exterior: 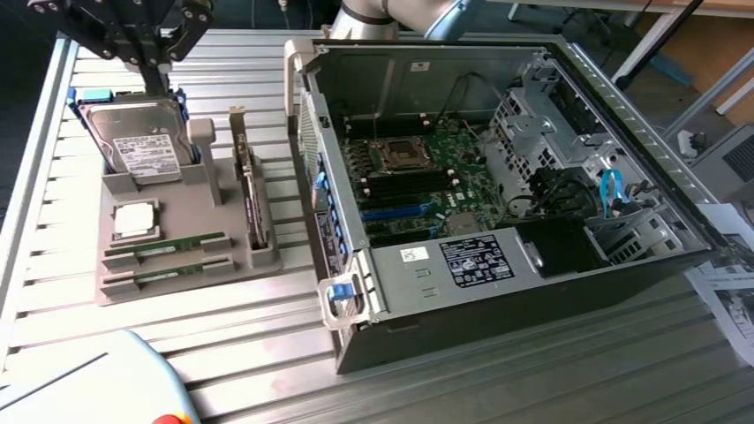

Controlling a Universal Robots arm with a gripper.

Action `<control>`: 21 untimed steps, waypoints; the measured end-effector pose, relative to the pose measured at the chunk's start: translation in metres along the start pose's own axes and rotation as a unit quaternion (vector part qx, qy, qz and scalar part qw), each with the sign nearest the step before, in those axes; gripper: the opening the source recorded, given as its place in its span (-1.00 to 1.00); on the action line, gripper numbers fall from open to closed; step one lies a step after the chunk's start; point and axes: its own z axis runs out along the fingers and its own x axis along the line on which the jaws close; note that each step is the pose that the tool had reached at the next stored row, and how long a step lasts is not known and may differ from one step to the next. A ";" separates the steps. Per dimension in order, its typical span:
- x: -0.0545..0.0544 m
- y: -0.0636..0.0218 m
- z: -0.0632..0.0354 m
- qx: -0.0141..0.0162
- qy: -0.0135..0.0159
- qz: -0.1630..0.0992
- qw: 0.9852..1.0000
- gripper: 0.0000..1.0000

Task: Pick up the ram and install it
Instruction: 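Reach for the ram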

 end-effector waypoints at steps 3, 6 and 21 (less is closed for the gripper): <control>0.001 -0.0021 -0.0001 0.000 0.000 -0.003 1.000 -0.79; 0.001 -0.0114 -0.0004 0.000 0.000 -0.006 1.000 -0.79; -0.003 -0.0742 -0.0031 0.003 0.000 -0.007 1.000 -0.79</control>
